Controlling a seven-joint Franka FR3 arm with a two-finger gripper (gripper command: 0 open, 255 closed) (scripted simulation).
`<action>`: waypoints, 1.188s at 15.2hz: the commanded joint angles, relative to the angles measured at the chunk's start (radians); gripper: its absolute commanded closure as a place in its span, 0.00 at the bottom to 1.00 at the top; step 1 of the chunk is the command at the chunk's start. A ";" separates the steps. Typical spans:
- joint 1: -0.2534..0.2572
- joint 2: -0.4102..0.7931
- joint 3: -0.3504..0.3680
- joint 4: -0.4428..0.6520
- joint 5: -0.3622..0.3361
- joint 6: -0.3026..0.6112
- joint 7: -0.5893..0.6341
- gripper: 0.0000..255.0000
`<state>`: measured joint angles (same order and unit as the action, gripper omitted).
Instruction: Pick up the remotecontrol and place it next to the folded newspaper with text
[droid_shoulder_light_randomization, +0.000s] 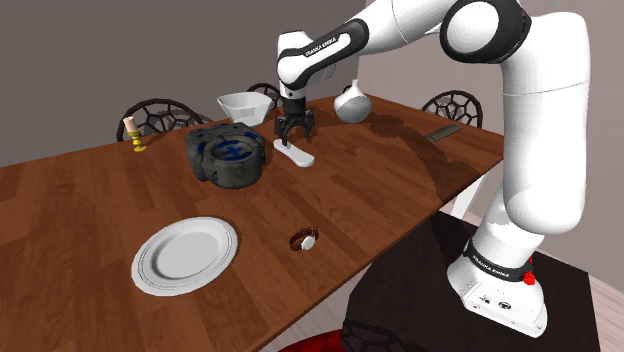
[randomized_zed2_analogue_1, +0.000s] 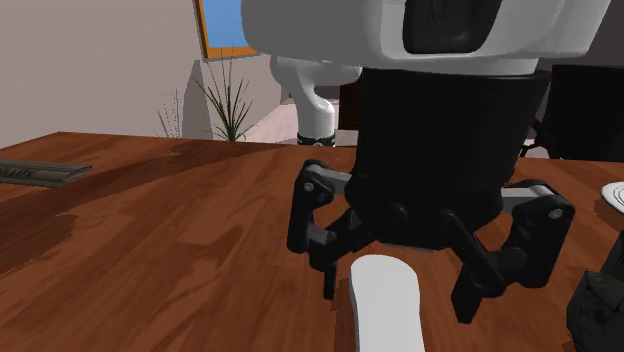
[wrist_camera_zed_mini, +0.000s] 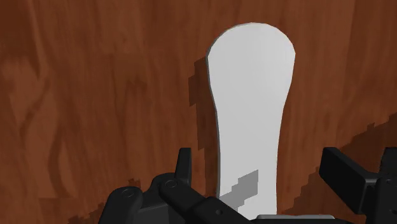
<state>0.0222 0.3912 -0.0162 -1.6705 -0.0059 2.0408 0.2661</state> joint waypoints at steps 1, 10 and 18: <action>0.002 0.060 -0.001 0.075 -0.004 -0.009 0.007 0.00; 0.002 0.098 -0.001 0.029 -0.003 0.075 0.007 0.00; 0.002 0.098 -0.001 0.029 -0.003 0.075 0.007 1.00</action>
<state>0.0236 0.4897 -0.0176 -1.6415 -0.0094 2.1156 0.2729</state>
